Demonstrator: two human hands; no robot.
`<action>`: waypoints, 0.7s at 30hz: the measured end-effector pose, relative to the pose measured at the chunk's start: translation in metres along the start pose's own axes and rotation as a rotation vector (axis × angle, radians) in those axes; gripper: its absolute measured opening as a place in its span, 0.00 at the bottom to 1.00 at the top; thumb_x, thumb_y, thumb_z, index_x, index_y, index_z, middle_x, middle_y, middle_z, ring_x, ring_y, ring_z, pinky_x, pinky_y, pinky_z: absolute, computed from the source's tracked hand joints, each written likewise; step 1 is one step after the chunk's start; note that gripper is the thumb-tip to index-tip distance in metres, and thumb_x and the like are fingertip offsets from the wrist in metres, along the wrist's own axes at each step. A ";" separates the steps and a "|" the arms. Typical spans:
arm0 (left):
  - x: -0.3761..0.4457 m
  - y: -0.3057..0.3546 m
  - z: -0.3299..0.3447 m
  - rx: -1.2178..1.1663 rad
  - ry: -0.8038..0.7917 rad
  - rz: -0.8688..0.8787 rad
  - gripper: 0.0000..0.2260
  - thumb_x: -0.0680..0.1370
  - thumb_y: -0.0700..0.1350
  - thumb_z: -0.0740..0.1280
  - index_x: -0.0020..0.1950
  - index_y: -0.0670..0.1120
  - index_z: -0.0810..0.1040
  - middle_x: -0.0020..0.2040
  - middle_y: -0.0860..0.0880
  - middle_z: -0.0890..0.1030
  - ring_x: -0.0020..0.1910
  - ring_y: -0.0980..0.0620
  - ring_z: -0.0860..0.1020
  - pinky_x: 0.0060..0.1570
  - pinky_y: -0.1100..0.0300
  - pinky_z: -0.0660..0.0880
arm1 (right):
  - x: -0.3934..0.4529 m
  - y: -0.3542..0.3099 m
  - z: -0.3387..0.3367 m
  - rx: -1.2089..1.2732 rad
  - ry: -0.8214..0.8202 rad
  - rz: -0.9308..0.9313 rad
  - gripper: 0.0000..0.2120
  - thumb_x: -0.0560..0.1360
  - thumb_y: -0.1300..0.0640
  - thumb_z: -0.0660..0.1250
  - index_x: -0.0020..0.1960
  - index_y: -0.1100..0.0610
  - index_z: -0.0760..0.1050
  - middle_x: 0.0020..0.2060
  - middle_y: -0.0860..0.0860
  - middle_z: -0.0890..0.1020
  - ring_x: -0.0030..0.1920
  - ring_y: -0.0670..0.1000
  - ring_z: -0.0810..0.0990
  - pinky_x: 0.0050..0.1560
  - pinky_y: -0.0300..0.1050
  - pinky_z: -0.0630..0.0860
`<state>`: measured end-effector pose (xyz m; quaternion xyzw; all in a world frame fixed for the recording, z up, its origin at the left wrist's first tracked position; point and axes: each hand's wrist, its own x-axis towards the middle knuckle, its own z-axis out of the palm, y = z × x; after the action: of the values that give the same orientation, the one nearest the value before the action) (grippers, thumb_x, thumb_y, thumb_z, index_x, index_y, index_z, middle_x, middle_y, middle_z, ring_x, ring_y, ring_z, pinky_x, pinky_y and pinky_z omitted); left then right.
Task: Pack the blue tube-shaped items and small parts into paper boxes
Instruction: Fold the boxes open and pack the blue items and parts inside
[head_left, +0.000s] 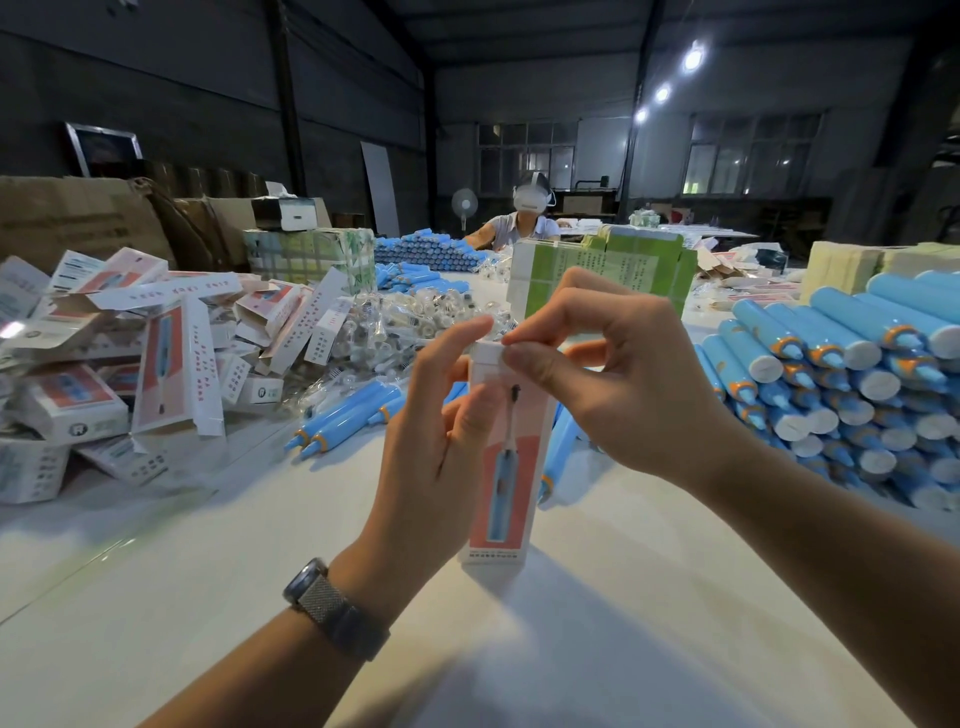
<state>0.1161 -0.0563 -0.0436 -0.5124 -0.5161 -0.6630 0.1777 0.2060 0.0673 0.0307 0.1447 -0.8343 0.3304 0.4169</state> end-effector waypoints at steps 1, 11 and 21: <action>0.000 -0.001 0.000 0.012 0.001 0.008 0.14 0.83 0.48 0.58 0.68 0.60 0.69 0.51 0.58 0.79 0.45 0.59 0.82 0.41 0.65 0.78 | 0.000 -0.001 0.000 0.009 -0.003 0.014 0.03 0.73 0.65 0.74 0.43 0.58 0.83 0.37 0.46 0.76 0.40 0.48 0.79 0.39 0.54 0.78; 0.000 -0.003 -0.001 0.050 -0.004 0.027 0.16 0.83 0.50 0.58 0.66 0.69 0.68 0.50 0.57 0.78 0.43 0.59 0.80 0.38 0.58 0.79 | 0.004 -0.002 -0.005 0.062 -0.064 0.052 0.04 0.73 0.65 0.73 0.43 0.58 0.83 0.37 0.44 0.75 0.40 0.44 0.78 0.39 0.58 0.79; 0.000 0.001 -0.001 0.084 -0.008 0.030 0.13 0.83 0.50 0.57 0.62 0.69 0.68 0.50 0.55 0.78 0.40 0.46 0.79 0.34 0.43 0.77 | 0.006 0.004 -0.015 0.102 -0.148 0.065 0.04 0.71 0.59 0.72 0.45 0.56 0.84 0.37 0.46 0.75 0.40 0.44 0.77 0.39 0.62 0.78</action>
<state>0.1166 -0.0573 -0.0428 -0.5148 -0.5366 -0.6359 0.2069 0.2086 0.0805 0.0403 0.1626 -0.8490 0.3744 0.3355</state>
